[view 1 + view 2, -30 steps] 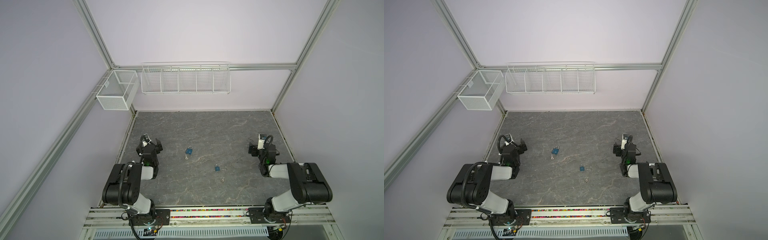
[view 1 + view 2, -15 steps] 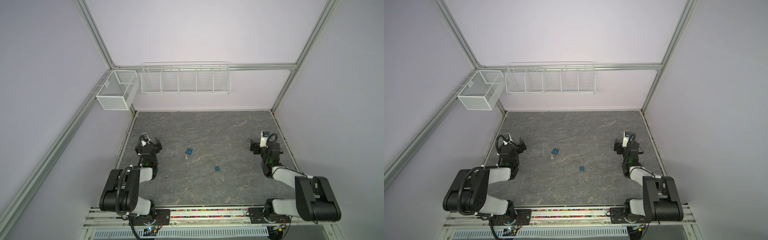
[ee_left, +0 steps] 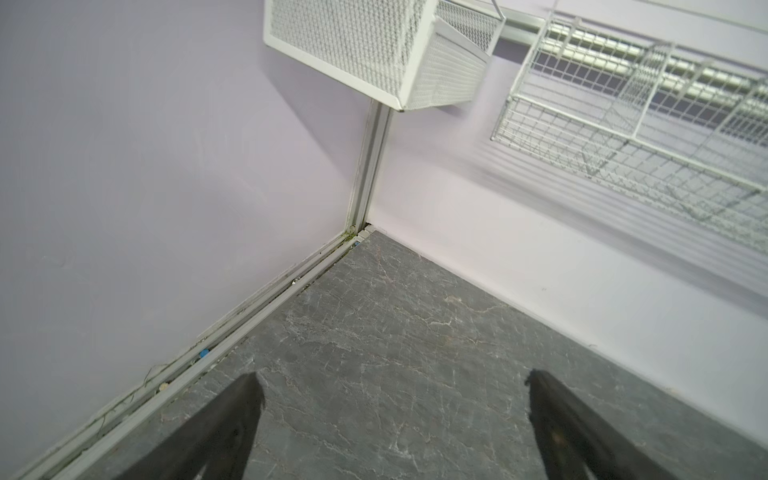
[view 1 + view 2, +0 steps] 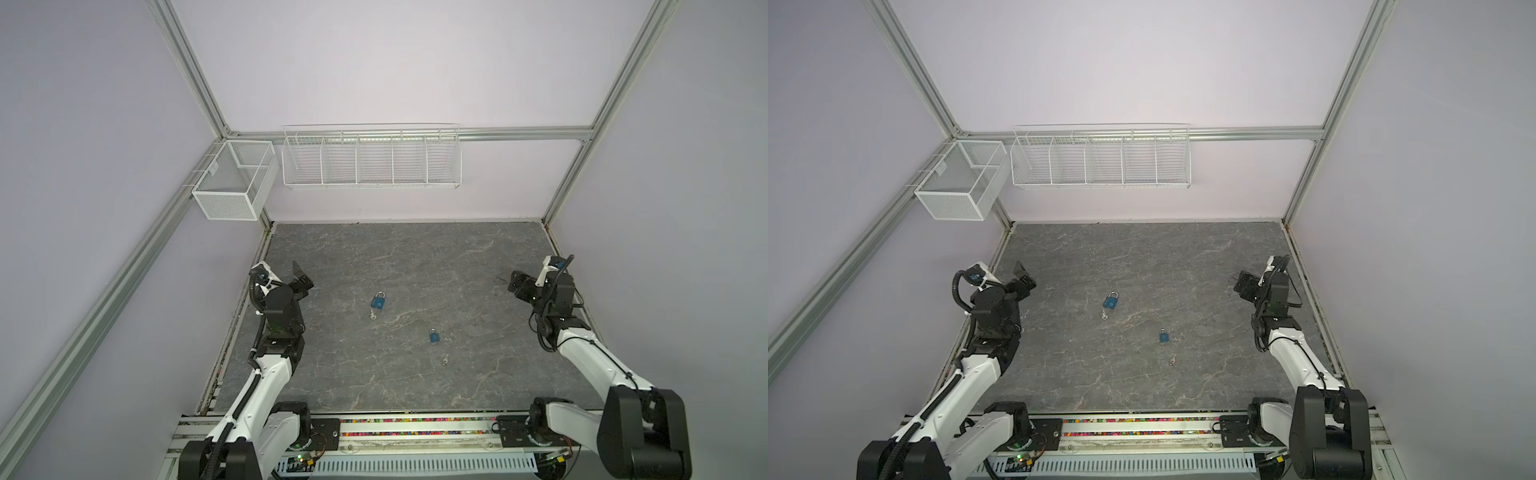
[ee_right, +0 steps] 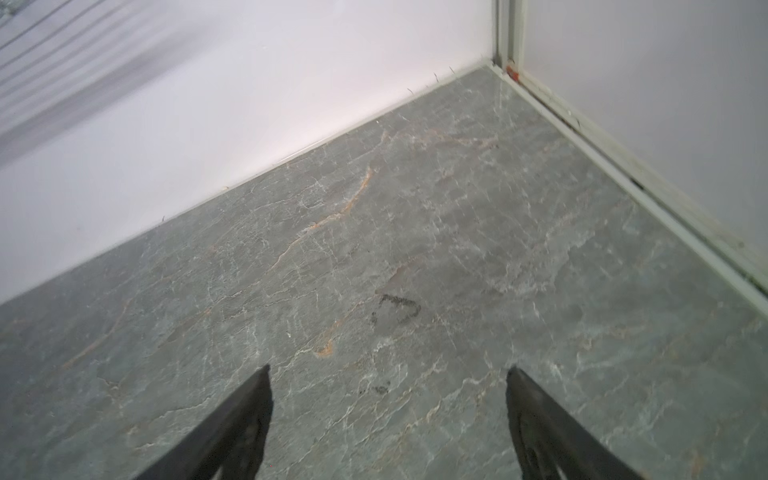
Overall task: Unlock with the key
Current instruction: 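Move both grippers forward toward the blue padlocks and keys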
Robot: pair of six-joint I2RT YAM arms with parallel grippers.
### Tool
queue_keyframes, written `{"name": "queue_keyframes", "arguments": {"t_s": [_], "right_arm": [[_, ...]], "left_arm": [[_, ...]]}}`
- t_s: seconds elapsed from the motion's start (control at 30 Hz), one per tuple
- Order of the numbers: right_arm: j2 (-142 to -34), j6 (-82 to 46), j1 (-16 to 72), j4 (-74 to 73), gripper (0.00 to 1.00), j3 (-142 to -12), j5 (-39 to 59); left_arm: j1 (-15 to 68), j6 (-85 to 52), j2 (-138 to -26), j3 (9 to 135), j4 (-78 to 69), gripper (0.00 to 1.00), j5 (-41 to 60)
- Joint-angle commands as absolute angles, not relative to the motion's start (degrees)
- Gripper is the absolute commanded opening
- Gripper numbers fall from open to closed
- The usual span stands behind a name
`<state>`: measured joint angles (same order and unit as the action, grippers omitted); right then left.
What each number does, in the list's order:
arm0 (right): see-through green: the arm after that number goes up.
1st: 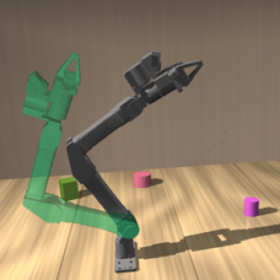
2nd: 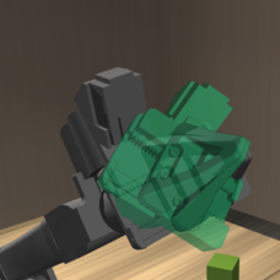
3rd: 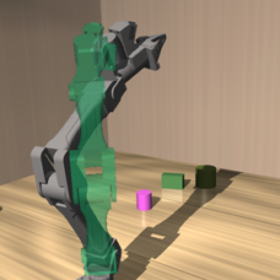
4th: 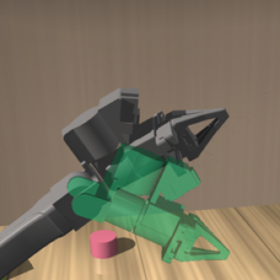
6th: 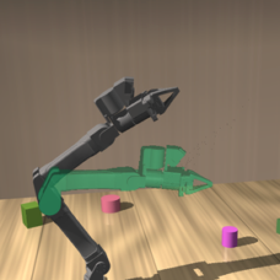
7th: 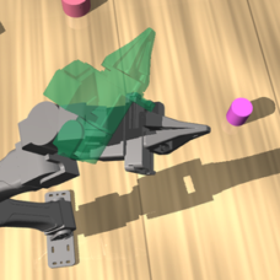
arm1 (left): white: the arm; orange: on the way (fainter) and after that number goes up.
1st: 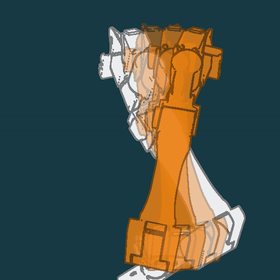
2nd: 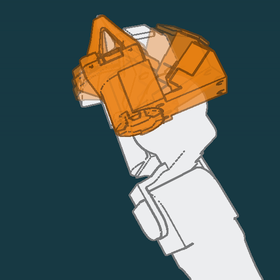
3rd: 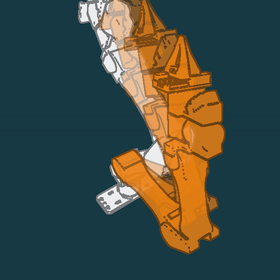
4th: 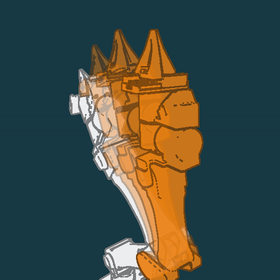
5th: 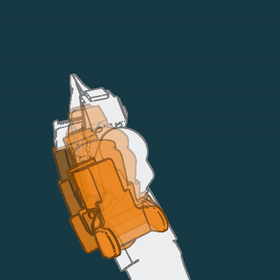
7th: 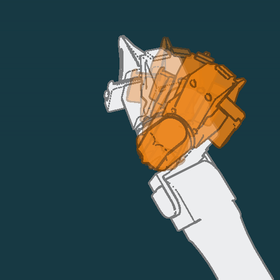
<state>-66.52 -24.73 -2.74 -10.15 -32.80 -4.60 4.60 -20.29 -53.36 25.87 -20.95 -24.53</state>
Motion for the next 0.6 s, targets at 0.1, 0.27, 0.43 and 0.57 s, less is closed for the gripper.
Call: {"name": "queue_keyframes", "arguments": {"t_s": [0.1, 0.27, 0.43, 0.57], "right_arm": [[-62.99, -33.21, -3.95, 6.2, 0.89, -35.44, 0.73], [-60.33, -32.34, -3.9, 10.85, 0.89, -34.67, 6.66], [-56.8, -29.14, -2.84, 18.87, 0.89, -35.86, 9.63], [-54.69, -27.13, -1.03, 23.83, 0.89, -36.03, 12.42]], "left_arm": [[3.93, -32.79, -51.38, 28.9, -5.35, 0.99, -19.64], [3.96, -33.04, -48.29, 28.92, -0.51, 0.99, -9.83], [4.84, -34.25, -43.94, 28.64, 5.94, 0.99, -2.8], [9.2, -34.99, -40.43, 27.44, 9.44, 0.99, -1.93]]}}
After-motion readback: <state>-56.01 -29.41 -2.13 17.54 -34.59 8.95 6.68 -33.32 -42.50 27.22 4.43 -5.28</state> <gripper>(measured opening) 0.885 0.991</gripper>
